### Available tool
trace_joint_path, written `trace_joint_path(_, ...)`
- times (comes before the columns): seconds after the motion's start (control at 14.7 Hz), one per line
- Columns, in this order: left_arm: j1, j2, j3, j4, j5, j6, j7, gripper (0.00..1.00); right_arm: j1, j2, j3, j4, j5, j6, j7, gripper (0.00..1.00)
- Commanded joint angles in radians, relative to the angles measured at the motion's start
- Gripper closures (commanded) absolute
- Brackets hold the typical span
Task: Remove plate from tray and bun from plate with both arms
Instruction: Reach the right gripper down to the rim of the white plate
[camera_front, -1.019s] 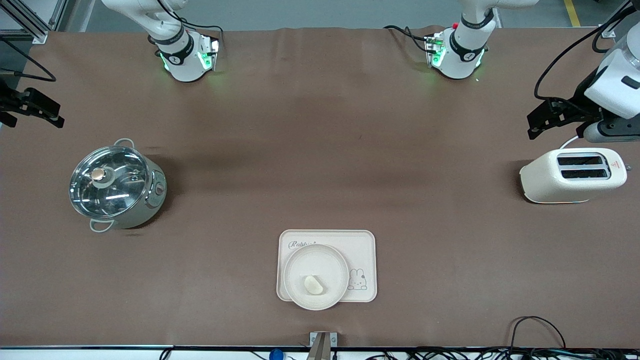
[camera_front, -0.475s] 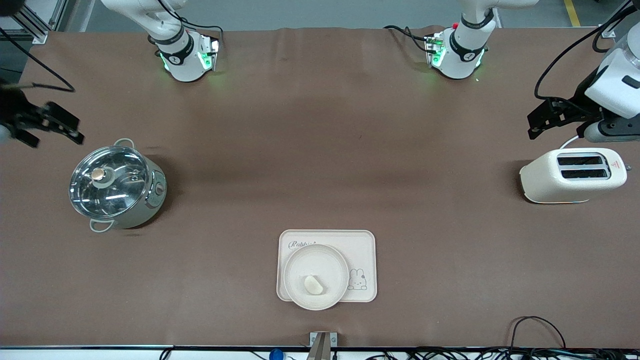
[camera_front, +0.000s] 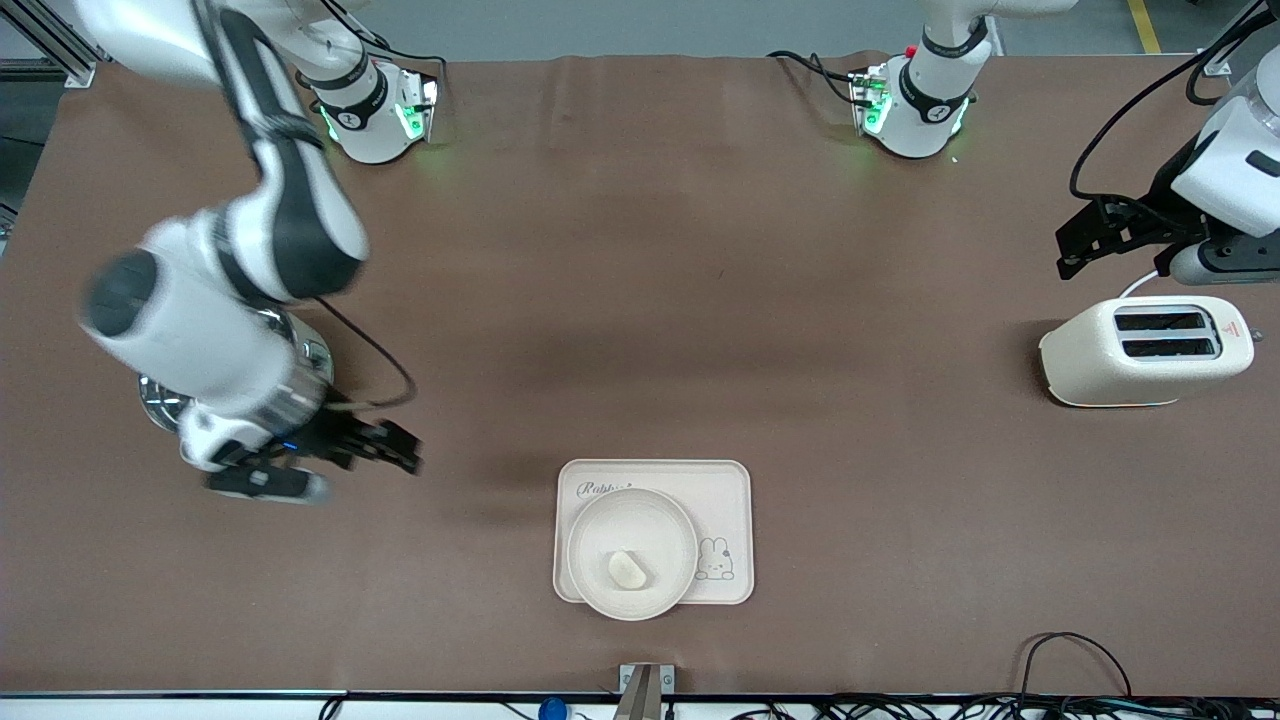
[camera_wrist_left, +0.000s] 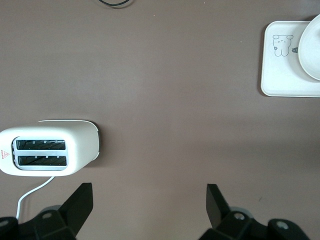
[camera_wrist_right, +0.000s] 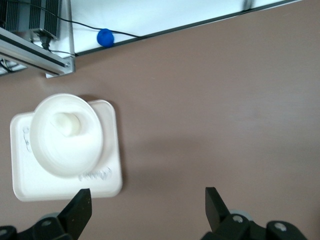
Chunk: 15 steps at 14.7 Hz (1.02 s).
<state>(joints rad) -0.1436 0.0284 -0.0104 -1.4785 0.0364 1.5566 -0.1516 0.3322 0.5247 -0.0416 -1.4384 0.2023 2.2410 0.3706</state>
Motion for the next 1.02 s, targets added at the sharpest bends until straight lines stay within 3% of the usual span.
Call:
trace_joint_path(0.0,-0.004,0.002,0.006,0.012,-0.001,-0.003,0.009,0.0,0.056,0.177,0.02,0.133,0.061,0.145,0.108,0.0)
trace_joint_path(0.14,-0.004,0.002,0.006,0.014,-0.001,-0.003,0.009,0.0,0.105,0.327,0.025,0.238,0.063,0.288,0.148,0.0)
trace_joint_path(0.34,-0.004,0.002,0.006,0.012,-0.001,-0.003,0.012,0.0,0.134,0.556,0.025,0.485,0.062,0.313,0.171,0.0)
trace_joint_path(0.54,-0.004,0.002,0.006,0.014,-0.001,-0.003,0.012,0.0,0.117,0.597,0.022,0.506,0.062,0.315,0.162,0.03)
trace_joint_path(0.68,-0.004,0.001,0.006,0.012,-0.001,-0.003,0.014,0.0,0.117,0.635,0.022,0.506,0.062,0.391,0.162,0.11)
trace_joint_path(0.81,-0.004,0.001,0.006,0.012,-0.003,-0.003,0.014,0.0,0.125,0.667,0.022,0.512,0.062,0.425,0.163,0.34)
trace_joint_path(0.95,-0.004,0.002,0.006,0.012,-0.003,-0.003,0.014,0.0,0.125,0.676,0.02,0.515,0.06,0.425,0.157,0.46)
